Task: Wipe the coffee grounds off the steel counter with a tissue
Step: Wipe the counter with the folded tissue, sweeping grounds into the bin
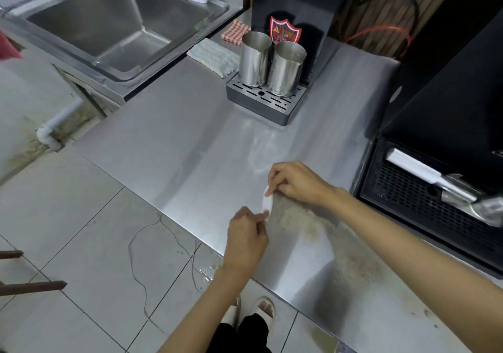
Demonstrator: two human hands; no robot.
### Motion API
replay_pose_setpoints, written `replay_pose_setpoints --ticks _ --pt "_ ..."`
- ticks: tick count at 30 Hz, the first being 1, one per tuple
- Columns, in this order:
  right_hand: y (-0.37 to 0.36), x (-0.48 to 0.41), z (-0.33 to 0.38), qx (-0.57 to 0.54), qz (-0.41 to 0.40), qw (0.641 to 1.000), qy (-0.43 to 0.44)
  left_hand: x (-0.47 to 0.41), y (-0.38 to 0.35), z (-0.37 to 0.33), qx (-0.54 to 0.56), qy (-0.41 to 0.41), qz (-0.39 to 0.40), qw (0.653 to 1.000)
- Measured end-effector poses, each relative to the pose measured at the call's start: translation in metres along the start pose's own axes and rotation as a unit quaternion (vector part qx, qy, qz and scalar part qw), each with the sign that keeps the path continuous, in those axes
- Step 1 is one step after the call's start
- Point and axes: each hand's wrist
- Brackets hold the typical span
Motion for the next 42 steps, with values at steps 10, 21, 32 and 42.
replay_pose_setpoints --ticks 10,21,32,42 --pt "-0.002 -0.016 0.003 0.039 -0.026 0.999 0.006 -0.015 0.002 0.008 -0.042 -0.026 -0.03 0.998" --pt "0.027 0.055 -0.037 0.024 -0.03 0.998 -0.05 0.002 -0.025 -0.025 -0.014 -0.072 0.068 0.995" --pt "0.038 0.001 -0.055 0.155 -0.126 0.975 -0.095 -0.1 -0.025 -0.028 -0.081 -0.143 0.043 0.985" --pt "0.017 0.088 -0.046 0.222 -0.12 0.961 -0.11 -0.074 -0.035 -0.022 -0.051 -0.313 0.124 0.94"
Point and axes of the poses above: each hand's wrist, its own x-axis away from the middle knuckle, its own y-axis out of the back of the hand, z = x × y, and after that the axes turned 8 degrees about -z, right-handed
